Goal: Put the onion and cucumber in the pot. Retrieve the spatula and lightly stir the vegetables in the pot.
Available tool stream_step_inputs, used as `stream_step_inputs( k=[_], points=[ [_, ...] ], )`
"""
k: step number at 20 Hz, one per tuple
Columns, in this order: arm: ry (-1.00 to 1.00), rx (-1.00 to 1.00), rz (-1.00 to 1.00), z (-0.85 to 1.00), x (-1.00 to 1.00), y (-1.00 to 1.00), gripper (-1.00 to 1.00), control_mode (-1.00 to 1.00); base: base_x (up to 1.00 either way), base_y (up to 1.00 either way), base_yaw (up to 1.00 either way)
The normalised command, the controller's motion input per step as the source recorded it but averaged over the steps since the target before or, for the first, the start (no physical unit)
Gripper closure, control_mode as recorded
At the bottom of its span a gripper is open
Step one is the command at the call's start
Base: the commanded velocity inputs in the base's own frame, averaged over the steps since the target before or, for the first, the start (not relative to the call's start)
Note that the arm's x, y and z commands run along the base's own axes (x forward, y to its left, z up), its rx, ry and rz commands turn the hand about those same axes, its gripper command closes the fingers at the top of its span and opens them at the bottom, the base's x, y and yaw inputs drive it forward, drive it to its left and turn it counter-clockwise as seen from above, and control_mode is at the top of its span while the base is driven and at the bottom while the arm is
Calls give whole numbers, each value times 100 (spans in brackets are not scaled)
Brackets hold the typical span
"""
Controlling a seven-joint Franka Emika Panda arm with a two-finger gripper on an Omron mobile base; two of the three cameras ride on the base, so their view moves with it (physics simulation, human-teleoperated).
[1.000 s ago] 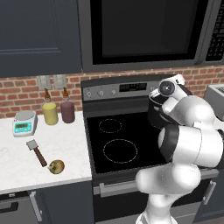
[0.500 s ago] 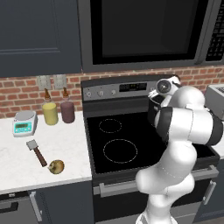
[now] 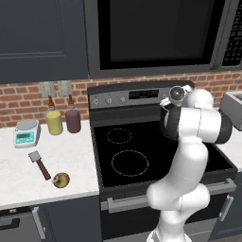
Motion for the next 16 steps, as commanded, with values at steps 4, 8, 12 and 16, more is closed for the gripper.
stream_step_inputs(
  k=[4, 8, 12, 16],
  points=[
    [0, 3, 0, -4, 38, -19, 100, -100, 0, 0, 0],
    [0, 2, 2, -9, 42, -19, 100, -100, 0, 0, 0],
    [0, 2, 2, -18, 50, -19, 100, -100, 0, 0, 0],
    [0, 3, 2, -18, 48, -20, 100, -100, 0, 0, 0]
  ],
)
